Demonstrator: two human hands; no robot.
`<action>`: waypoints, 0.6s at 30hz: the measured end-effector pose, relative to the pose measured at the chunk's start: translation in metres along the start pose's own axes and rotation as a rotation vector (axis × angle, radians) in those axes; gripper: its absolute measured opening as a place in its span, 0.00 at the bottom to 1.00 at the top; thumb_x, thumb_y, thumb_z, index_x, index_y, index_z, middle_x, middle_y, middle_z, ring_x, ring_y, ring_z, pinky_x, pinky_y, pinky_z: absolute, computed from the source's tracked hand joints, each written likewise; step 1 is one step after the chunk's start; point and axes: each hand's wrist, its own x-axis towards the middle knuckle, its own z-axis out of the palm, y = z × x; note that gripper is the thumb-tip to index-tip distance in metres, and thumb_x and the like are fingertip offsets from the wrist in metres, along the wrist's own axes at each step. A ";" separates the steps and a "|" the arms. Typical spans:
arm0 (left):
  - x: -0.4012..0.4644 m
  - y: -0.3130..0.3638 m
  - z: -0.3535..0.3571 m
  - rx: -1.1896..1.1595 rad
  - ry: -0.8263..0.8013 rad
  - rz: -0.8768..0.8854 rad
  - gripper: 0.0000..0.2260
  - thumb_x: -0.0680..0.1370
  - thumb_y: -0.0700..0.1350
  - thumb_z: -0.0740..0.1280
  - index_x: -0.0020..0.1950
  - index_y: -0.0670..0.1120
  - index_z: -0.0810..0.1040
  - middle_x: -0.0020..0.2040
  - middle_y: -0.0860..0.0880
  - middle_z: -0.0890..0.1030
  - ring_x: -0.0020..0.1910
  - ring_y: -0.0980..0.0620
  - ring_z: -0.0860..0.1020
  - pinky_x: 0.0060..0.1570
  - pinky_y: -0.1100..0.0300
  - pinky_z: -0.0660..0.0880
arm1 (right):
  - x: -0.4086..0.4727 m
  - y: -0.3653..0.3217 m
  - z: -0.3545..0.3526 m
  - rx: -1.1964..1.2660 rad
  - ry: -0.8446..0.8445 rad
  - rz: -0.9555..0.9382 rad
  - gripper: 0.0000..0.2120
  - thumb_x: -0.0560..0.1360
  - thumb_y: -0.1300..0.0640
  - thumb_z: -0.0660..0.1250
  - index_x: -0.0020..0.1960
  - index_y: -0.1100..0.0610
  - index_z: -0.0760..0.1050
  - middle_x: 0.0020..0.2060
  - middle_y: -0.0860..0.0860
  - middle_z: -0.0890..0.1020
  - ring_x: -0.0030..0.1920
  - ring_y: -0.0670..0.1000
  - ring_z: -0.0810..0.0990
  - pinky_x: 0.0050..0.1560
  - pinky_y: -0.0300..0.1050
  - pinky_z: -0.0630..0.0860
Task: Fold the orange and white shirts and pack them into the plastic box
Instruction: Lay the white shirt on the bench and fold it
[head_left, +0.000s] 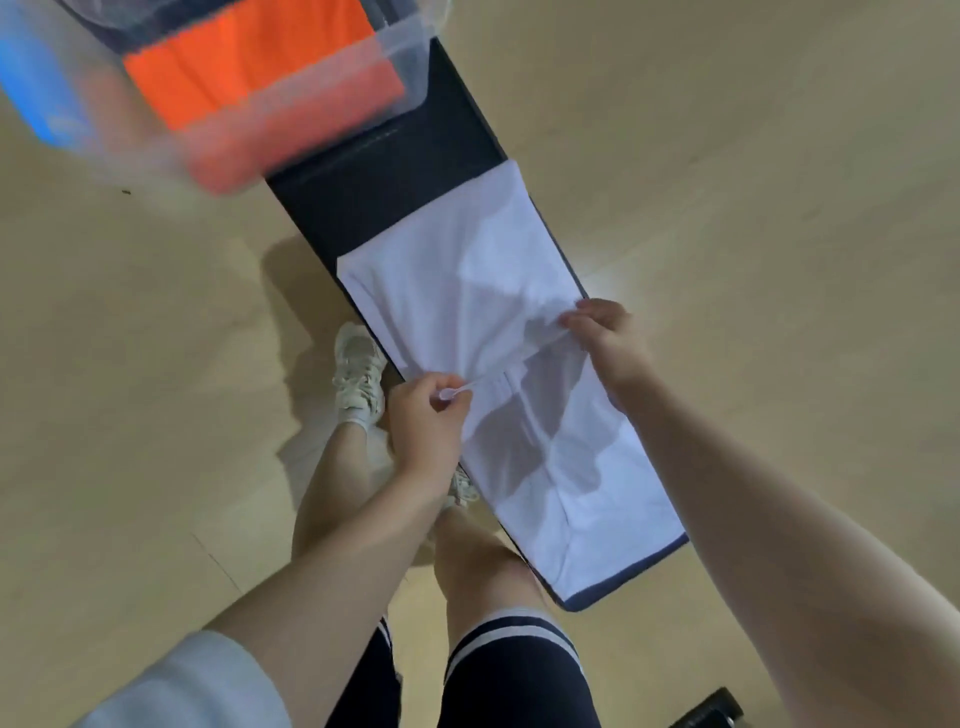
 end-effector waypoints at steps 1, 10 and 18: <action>-0.004 -0.002 0.005 -0.091 0.003 -0.060 0.02 0.73 0.41 0.68 0.41 0.46 0.78 0.38 0.47 0.78 0.35 0.52 0.74 0.37 0.62 0.69 | 0.002 0.008 0.001 -0.009 0.015 0.014 0.18 0.63 0.52 0.64 0.36 0.69 0.73 0.35 0.66 0.73 0.35 0.59 0.70 0.38 0.52 0.67; -0.036 -0.023 0.015 -0.335 -0.124 -0.135 0.07 0.76 0.40 0.66 0.39 0.50 0.77 0.39 0.53 0.79 0.43 0.53 0.81 0.49 0.62 0.77 | -0.011 0.046 -0.012 -0.021 0.129 -0.007 0.10 0.71 0.65 0.59 0.45 0.52 0.74 0.39 0.46 0.77 0.43 0.51 0.75 0.48 0.46 0.74; -0.059 -0.042 0.020 -0.220 -0.324 -0.250 0.15 0.76 0.41 0.62 0.62 0.52 0.74 0.47 0.51 0.80 0.46 0.52 0.79 0.46 0.57 0.73 | -0.067 0.090 -0.023 -0.303 0.129 -0.019 0.18 0.71 0.70 0.54 0.56 0.58 0.73 0.62 0.55 0.69 0.55 0.56 0.72 0.45 0.41 0.67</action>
